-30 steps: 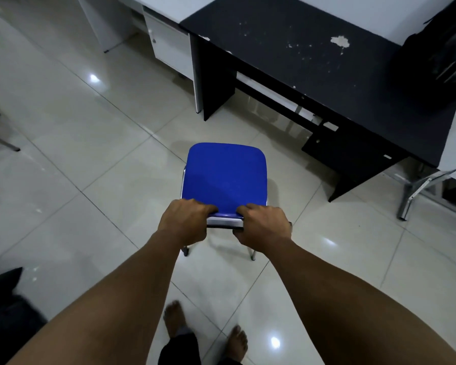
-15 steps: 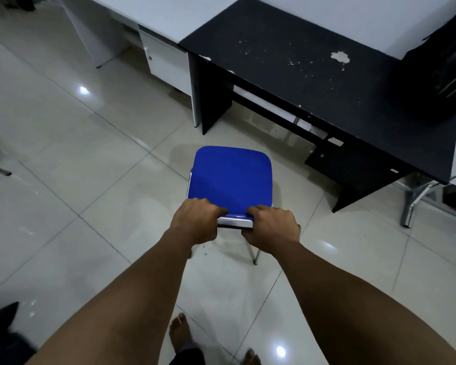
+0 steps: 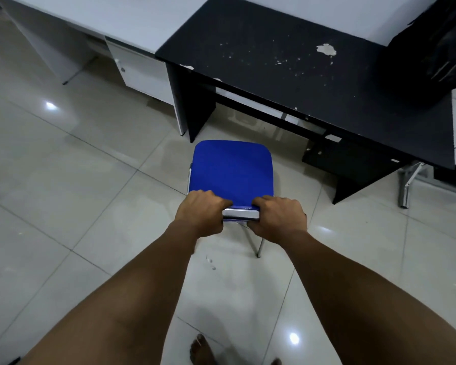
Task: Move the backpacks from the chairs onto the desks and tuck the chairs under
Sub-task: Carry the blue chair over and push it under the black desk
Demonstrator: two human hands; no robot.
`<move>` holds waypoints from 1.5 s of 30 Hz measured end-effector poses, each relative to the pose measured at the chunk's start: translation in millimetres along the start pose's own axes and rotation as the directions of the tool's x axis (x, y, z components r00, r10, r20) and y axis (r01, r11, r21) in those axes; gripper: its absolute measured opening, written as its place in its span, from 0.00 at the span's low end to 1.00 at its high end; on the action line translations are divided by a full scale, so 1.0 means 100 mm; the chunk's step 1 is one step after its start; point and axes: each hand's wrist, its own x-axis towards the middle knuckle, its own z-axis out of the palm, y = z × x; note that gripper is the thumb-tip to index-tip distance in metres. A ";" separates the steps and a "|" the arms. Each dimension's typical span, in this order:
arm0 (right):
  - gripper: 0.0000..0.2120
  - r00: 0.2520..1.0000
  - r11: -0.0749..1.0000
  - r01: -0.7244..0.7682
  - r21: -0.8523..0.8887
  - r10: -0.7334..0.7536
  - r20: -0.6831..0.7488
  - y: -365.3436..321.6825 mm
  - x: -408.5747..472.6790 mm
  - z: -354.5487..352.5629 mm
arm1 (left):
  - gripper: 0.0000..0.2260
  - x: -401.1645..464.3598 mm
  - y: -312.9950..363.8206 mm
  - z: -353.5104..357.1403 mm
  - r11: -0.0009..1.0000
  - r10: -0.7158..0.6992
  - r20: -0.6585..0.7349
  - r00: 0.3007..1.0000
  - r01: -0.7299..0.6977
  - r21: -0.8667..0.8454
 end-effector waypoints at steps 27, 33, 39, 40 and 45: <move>0.12 0.991 0.989 -0.131 0.074 0.133 -0.021 0.28 2.11 -0.34 | 0.14 2.03 -1.46 -0.38 0.990 0.118 0.038 0.992 -0.121 0.071; 0.13 0.977 0.974 -0.209 0.082 0.212 -0.034 0.24 2.41 -0.37 | 0.15 2.37 -1.78 -0.49 0.972 0.215 0.062 0.975 -0.219 0.080; 0.17 0.971 0.967 -0.232 0.109 0.236 -0.029 0.12 2.65 -0.39 | 0.16 2.55 -2.07 -0.53 0.952 0.291 0.101 0.951 -0.298 0.069; 0.17 0.970 0.965 -0.239 0.106 0.243 -0.025 0.10 2.68 -0.41 | 0.16 2.58 -2.10 -0.55 0.950 0.296 0.102 0.950 -0.303 0.068; 0.17 0.960 0.956 -0.279 0.093 0.281 -0.006 0.04 2.79 -0.48 | 0.15 2.69 -2.21 -0.63 0.934 0.335 0.099 0.937 -0.344 0.094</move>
